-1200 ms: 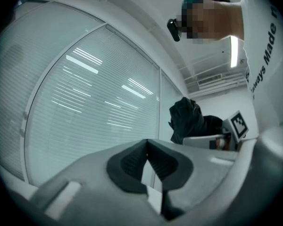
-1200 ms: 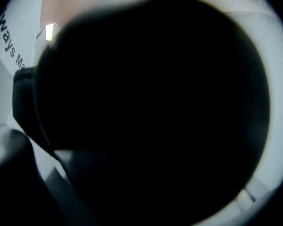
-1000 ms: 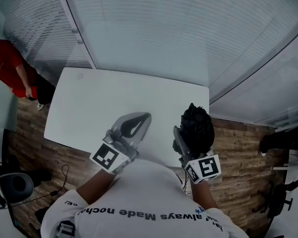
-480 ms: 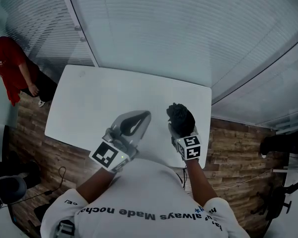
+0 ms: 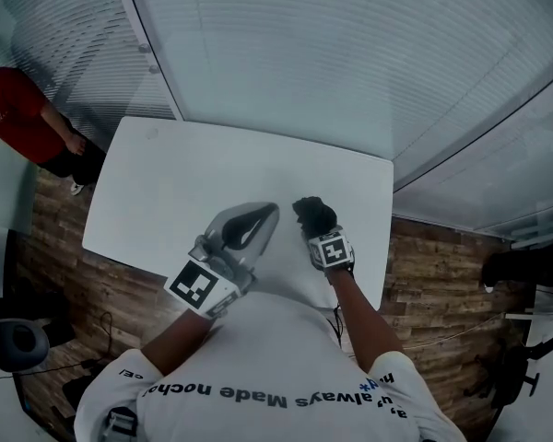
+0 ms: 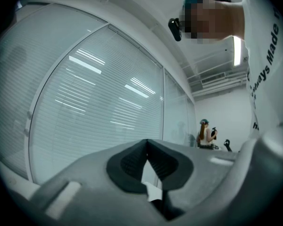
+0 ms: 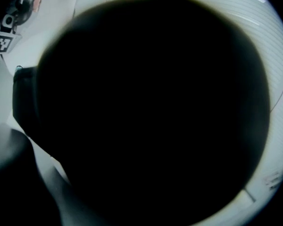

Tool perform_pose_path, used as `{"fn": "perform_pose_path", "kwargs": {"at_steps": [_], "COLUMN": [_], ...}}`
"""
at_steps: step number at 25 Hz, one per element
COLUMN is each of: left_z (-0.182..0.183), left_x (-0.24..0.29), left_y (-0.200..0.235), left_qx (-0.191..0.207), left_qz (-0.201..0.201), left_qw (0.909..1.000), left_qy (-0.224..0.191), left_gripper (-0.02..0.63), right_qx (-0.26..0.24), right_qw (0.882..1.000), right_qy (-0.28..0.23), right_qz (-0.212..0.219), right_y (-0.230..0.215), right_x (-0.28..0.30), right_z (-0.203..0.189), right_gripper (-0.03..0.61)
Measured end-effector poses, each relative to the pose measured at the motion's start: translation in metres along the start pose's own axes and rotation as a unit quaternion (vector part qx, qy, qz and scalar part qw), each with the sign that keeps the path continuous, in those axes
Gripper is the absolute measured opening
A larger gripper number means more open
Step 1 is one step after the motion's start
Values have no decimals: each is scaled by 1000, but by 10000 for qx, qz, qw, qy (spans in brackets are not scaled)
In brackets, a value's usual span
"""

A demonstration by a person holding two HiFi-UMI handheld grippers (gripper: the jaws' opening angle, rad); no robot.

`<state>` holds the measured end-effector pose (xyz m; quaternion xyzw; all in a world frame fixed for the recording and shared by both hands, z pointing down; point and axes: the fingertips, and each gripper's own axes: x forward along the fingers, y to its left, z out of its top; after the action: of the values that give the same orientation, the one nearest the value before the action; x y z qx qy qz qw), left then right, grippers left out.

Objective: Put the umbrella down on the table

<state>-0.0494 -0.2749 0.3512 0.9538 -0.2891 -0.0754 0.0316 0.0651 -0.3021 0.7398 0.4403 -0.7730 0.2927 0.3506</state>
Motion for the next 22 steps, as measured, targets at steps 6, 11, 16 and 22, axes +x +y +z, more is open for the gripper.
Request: {"fn": "perform_pose_path", "kwargs": {"at_steps": [6,11,16,22], "left_z": [-1,-4,-3,-3], "left_x": [-2,-5,-12,-18], "left_y": [0,1,3,5], "left_qx": [-35,-58,-78,-73], "left_qz": [8,71,150,220], "left_qw": [10000,10000,9998,9997], "left_qy": [24,40,56,93], "left_gripper": [3,3,3,3], "right_qx": [232,13,-32,-84], "right_qw": [9916,9872,9812,9801], "right_qy": [1262,1576,1899,1961], "right_qz": [-174,-243,-340,-281], "right_y": [-16,-27,-31,-33], "right_x": [28,48,52,60], "right_z": [-46,-58,-73,-76], "right_gripper": [239,239,245,252]}}
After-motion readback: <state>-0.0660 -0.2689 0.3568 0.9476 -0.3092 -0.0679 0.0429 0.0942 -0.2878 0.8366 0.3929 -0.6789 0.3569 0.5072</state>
